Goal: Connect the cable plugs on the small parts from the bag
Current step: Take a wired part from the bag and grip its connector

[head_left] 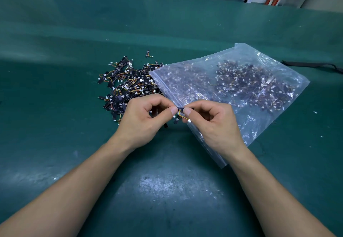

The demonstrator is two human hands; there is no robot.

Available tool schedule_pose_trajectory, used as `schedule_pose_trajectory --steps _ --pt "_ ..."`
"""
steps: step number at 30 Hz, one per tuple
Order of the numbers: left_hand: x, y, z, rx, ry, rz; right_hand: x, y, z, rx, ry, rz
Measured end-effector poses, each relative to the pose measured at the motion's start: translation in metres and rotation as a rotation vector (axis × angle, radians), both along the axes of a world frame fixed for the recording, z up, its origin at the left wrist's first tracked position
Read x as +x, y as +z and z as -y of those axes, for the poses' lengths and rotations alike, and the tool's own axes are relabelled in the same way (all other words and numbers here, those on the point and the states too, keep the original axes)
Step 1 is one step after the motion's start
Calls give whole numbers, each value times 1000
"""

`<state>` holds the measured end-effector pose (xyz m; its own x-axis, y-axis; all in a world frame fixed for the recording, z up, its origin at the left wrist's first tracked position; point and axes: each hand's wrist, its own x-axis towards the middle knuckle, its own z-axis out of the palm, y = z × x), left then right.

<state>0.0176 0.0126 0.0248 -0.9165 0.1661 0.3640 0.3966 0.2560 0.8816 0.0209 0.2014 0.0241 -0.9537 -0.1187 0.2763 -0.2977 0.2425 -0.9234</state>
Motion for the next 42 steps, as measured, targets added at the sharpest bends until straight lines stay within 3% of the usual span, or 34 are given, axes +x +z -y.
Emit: schedule_pose_trajectory --steps 42 --pt "1 1 0 -7 -2 -5 1 2 0 4 -13 -15"
